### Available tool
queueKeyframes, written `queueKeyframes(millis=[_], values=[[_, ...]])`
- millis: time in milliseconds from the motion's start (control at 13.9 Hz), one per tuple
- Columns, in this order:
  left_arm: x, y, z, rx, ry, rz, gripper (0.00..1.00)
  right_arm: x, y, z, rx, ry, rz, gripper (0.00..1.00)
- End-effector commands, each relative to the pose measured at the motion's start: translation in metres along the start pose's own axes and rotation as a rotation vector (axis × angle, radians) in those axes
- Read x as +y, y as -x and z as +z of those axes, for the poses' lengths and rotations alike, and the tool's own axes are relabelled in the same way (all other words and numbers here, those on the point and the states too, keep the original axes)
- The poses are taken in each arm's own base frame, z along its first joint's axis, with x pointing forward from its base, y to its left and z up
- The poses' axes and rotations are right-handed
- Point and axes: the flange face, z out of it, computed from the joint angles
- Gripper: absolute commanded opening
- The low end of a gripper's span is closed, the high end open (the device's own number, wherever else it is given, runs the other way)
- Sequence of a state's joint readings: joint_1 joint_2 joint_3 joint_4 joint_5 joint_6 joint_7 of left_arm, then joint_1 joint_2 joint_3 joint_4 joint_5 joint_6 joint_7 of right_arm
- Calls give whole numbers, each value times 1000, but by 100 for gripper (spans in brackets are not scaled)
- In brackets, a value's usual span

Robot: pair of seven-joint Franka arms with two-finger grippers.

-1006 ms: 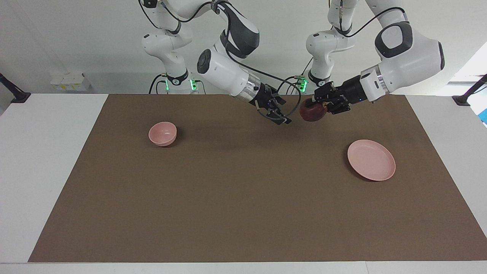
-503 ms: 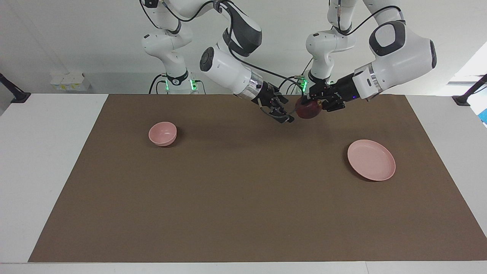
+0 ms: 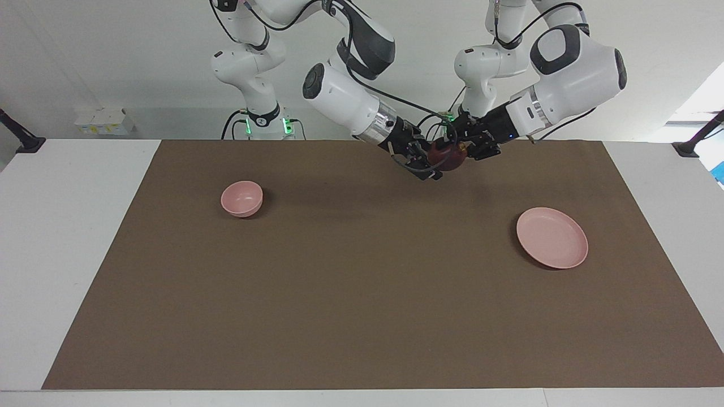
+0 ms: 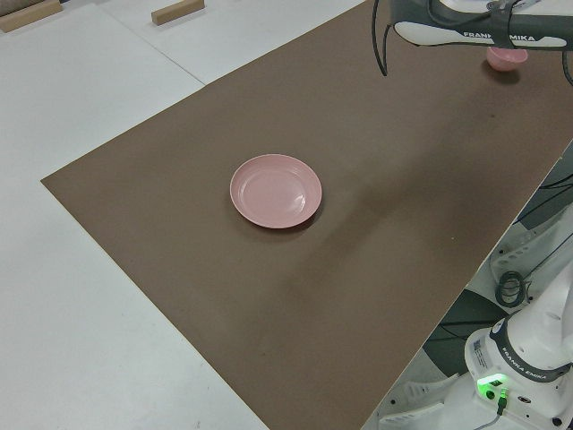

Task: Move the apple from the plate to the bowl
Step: 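Carry the apple toward the right gripper and close the right gripper on it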

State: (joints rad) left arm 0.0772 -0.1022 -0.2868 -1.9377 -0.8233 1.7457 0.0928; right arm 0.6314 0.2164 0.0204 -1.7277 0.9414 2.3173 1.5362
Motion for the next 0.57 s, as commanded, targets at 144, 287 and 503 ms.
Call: queueKeyframes(millis=[144,287,503], values=[[3,7,4,23,16,-20,0,-4,5,3,12,7,13,100],[3,7,5,18,16,-20,0,-7,5,-1,15,-2,5,0],[9,9,9,8,18,-32,0,-8,5,-2,19,-1,-1,0]])
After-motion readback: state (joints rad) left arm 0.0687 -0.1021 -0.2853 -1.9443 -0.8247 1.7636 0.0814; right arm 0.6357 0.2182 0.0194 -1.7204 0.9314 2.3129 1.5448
